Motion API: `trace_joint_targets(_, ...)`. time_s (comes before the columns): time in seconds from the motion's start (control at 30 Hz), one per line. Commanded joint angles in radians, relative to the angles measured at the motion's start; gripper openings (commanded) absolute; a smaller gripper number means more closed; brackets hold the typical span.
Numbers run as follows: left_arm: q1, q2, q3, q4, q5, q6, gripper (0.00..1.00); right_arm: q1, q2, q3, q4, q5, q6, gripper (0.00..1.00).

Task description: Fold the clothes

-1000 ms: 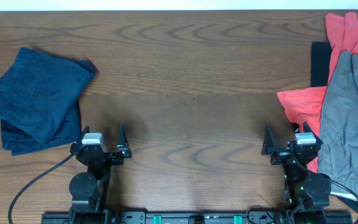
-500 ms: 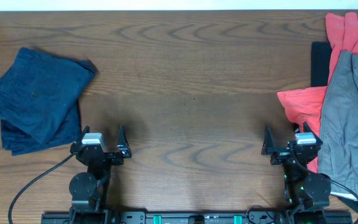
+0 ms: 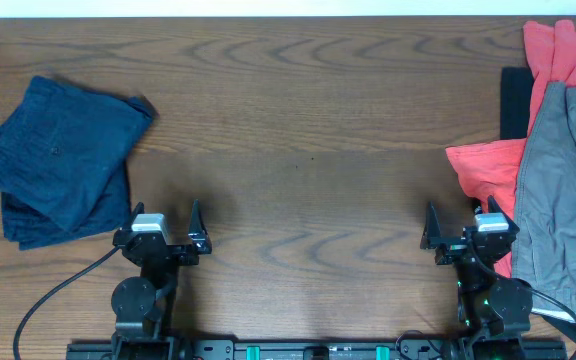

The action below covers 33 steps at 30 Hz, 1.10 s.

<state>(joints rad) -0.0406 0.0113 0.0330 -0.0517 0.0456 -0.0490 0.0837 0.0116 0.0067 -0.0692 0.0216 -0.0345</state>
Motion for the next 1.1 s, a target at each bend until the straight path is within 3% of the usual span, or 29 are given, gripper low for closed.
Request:
trace_joint_targets(0.0, 0.005, -0.007, -0.029, -0.014, -0.002, -0.005, 0.98, 0.002, -0.007, -0.001, -0.003, -0.004, -0.011, 0.99)
trace_joint_targets(0.23, 0.005, -0.007, -0.029, -0.014, -0.001, -0.005, 0.98, 0.002, -0.007, -0.001, -0.002, -0.004, -0.009, 0.99)
trace_joint_targets(0.4, 0.005, -0.007, -0.029, -0.013, 0.000, -0.107, 0.98, 0.002, -0.007, -0.001, -0.003, -0.008, 0.206, 0.99)
trace_joint_targets(0.5, 0.005, -0.007, -0.019, -0.013, 0.046, -0.195, 0.98, 0.002, -0.007, 0.000, 0.002, -0.081, 0.214, 0.99)
trace_joint_targets(0.73, 0.005, 0.029, 0.060, -0.014, 0.106, -0.196, 0.98, 0.002, 0.031, 0.067, -0.002, -0.153, 0.198, 0.99)
trace_joint_targets(1.07, 0.005, 0.351, 0.304, -0.101, 0.161, -0.195, 0.98, 0.002, 0.372, 0.357, -0.066, -0.127, 0.122, 0.99)
